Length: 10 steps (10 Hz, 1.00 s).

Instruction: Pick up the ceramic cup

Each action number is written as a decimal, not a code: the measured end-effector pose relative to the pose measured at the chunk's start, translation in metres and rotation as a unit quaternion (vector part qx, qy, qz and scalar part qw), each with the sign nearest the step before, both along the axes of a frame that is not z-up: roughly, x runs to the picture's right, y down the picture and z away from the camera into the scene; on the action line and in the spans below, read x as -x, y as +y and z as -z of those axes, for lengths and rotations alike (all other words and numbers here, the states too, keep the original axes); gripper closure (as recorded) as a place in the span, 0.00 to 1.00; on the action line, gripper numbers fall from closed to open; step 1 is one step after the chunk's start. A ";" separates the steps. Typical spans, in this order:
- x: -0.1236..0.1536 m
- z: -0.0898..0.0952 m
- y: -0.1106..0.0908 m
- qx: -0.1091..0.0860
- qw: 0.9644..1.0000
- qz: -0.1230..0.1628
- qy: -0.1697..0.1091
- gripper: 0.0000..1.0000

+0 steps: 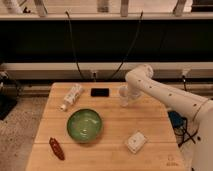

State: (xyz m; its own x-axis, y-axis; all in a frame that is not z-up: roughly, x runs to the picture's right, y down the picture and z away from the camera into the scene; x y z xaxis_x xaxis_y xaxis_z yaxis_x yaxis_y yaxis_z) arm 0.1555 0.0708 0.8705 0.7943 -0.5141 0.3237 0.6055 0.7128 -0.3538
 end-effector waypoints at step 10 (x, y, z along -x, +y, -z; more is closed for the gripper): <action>-0.007 0.044 -0.035 -0.003 1.000 0.024 -0.007 1.00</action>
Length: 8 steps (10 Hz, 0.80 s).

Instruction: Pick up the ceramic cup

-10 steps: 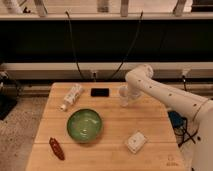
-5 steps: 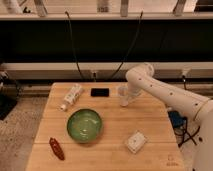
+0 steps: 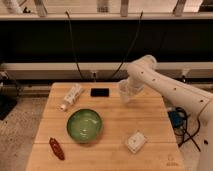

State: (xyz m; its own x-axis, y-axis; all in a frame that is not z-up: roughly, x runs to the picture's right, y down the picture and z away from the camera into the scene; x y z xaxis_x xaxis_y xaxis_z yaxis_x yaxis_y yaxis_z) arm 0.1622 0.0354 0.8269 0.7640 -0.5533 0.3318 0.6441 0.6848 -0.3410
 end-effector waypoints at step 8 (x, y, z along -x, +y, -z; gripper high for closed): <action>-0.006 0.009 -0.006 0.002 1.000 0.005 0.003 1.00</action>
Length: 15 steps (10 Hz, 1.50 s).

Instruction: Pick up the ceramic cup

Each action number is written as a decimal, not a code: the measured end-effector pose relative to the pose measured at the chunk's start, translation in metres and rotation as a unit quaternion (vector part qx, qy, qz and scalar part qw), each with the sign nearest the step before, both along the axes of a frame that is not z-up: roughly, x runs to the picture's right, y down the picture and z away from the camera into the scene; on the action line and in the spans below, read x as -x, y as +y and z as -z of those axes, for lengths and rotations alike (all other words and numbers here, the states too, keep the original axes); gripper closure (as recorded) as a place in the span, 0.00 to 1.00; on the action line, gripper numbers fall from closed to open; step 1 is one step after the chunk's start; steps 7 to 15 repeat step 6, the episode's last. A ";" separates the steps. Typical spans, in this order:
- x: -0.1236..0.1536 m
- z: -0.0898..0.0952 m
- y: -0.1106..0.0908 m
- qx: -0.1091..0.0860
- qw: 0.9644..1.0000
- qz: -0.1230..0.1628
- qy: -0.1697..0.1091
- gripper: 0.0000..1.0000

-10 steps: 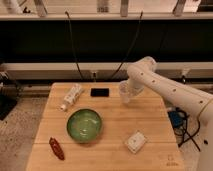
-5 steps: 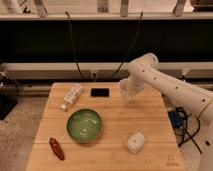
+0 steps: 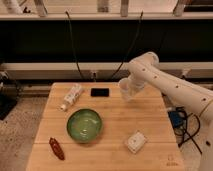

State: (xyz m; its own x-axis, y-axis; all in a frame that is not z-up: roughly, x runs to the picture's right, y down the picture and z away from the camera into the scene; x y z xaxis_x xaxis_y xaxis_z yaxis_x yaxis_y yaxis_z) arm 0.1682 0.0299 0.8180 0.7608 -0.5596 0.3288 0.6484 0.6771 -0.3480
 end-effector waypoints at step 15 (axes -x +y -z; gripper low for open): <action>-0.001 0.002 0.000 0.001 1.000 0.003 0.001 1.00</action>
